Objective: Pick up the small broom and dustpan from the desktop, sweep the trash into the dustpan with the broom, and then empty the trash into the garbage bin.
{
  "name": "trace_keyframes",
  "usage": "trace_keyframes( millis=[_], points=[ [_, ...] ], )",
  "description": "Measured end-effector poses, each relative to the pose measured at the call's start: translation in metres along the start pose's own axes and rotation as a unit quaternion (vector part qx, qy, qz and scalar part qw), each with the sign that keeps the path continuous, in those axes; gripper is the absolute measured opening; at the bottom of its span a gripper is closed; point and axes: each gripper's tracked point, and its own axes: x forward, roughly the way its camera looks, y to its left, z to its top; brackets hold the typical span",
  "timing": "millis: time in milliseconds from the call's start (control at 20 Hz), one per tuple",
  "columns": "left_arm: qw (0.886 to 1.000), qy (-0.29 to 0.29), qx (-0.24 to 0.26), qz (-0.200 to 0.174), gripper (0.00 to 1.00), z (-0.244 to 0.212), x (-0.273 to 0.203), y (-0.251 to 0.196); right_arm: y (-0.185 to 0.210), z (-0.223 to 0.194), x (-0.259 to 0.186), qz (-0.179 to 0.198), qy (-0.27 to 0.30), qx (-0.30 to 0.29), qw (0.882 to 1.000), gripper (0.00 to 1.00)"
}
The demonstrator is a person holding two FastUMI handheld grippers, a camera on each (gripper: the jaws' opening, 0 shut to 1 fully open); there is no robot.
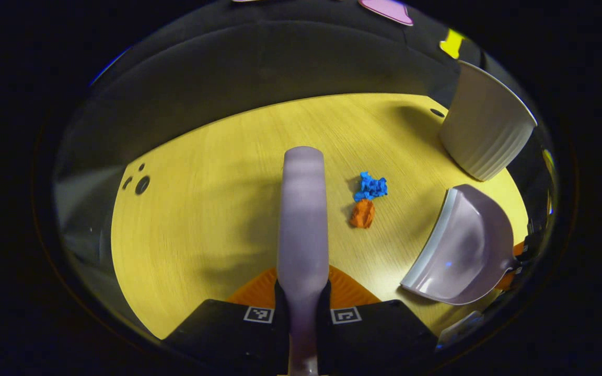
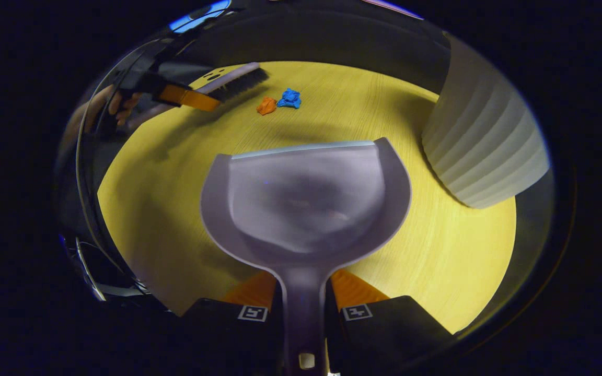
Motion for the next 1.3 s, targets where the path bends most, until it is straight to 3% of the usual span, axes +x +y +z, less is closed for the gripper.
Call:
trace_keyframes(
  millis=[150,350,700,950,1150,1300],
  points=[
    [0.998,0.014,0.063,0.003,0.25,0.015,0.024,0.002,-0.006,0.001,-0.006,0.000,0.001,-0.021,1.000,0.37],
    [0.992,0.021,0.117,-0.036,0.27,0.028,0.041,-0.019,-0.009,-0.005,-0.005,0.003,0.010,-0.033,0.999,0.37],
    [0.970,0.035,0.189,-0.152,0.25,0.018,0.036,-0.082,-0.011,-0.010,-0.005,0.006,0.010,-0.044,0.999,0.37],
    [0.945,0.052,0.233,-0.223,0.25,-0.013,0.011,-0.140,-0.012,-0.014,-0.001,0.001,0.014,-0.052,0.999,0.37],
    [0.932,0.067,0.225,-0.277,0.25,-0.034,-0.012,-0.181,-0.014,-0.021,0.002,-0.005,0.012,-0.064,0.998,0.37],
    [0.939,0.059,0.200,-0.273,0.25,-0.038,-0.021,-0.199,-0.014,-0.023,0.002,-0.005,0.002,-0.058,0.998,0.37]
  ],
)
